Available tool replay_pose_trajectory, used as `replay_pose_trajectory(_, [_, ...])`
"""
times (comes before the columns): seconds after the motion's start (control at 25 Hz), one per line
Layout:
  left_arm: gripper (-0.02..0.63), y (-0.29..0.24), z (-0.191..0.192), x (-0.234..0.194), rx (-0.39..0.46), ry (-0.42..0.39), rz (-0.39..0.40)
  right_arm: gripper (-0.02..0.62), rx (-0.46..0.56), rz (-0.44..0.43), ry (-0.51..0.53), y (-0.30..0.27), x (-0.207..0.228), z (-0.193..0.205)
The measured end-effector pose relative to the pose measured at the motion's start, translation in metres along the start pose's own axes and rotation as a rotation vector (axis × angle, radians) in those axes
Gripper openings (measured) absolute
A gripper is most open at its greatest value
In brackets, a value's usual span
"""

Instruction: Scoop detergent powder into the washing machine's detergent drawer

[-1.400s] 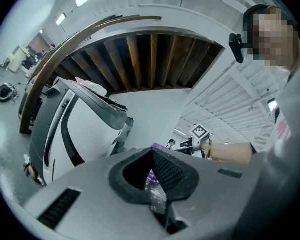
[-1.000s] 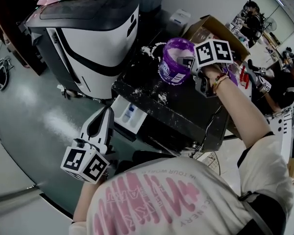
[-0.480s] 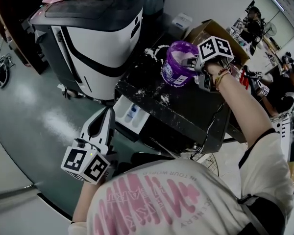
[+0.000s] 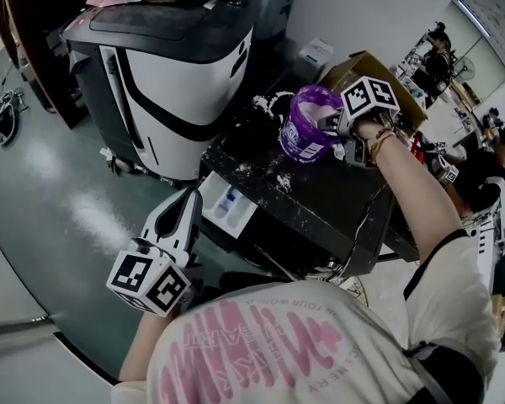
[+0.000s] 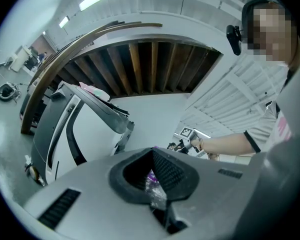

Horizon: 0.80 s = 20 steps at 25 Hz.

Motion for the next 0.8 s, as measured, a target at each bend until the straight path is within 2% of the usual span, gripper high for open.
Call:
replay_pose_trajectory(0.08, [0.003,0.001,-0.001,0.0,0.002,-0.004,0.0,0.02,-0.008,-0.004,0.003,0.0,-0.001,0.0])
replay_pose_trajectory(0.56, [0.003,0.004,-0.009,0.008,0.019,-0.023,-0.013,0.006,0.036,-0.069,0.021,0.007,-0.001,0.001])
replay_pose_trajectory(0.68, [0.003,-0.001,-0.007,0.011,0.018,-0.024,-0.013,0.006,0.078,-0.053,0.092,0.014,0.001,-0.001])
replay_pose_trajectory(0.8, [0.003,-0.009,-0.004,0.015,0.014,-0.029,-0.018,0.005,0.113,-0.009,0.235,0.024,0.002,-0.007])
Point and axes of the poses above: the fingertips, and each gripper's own axes: y backward along the fingers, x to its right, z out of its underside, the point moved 6 cm from there along y, backward along the fingers, and after that the axes turned 1 degree about -z, right-handed, at the moved point
